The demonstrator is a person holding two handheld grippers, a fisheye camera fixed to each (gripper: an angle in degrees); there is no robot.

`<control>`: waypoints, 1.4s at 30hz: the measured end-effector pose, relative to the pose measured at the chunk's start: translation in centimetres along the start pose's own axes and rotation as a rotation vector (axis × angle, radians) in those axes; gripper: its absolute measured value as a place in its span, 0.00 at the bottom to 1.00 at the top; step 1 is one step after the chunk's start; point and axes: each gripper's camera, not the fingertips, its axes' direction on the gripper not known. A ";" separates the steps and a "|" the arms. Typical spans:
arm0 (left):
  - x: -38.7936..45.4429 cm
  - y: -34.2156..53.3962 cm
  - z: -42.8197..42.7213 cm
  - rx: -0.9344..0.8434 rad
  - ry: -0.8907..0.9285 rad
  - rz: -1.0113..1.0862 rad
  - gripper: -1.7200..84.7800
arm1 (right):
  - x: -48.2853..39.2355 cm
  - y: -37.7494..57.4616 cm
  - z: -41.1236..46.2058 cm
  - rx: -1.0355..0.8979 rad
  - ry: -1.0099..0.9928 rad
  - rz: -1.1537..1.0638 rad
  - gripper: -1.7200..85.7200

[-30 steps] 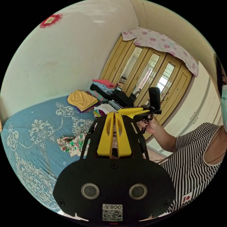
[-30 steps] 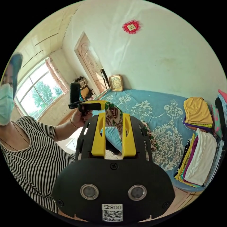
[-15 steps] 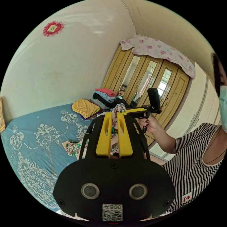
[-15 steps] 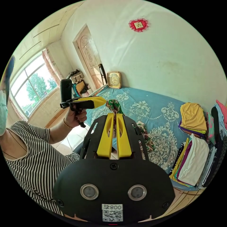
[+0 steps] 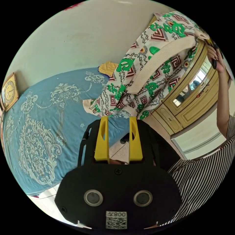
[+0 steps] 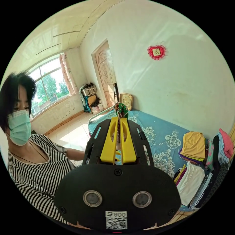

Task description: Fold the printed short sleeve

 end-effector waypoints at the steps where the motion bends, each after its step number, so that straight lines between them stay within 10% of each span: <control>1: 0.1 -0.1 -0.3 0.009 -0.001 -0.002 0.16 | -0.3 -0.1 -0.3 -0.002 0.000 -0.003 0.03; 13: 0.1 5.5 -10.7 0.105 -0.091 -0.065 0.03 | -3.3 2.4 -6.3 0.015 0.070 0.029 0.03; 27: 9.1 17.6 -43.0 0.619 -0.460 0.103 0.03 | -3.1 12.0 -14.3 0.214 -0.026 0.114 0.03; 42: 21.1 31.1 -53.1 0.862 -0.723 0.216 0.02 | -10.4 19.0 -13.7 0.364 -0.137 -0.119 0.03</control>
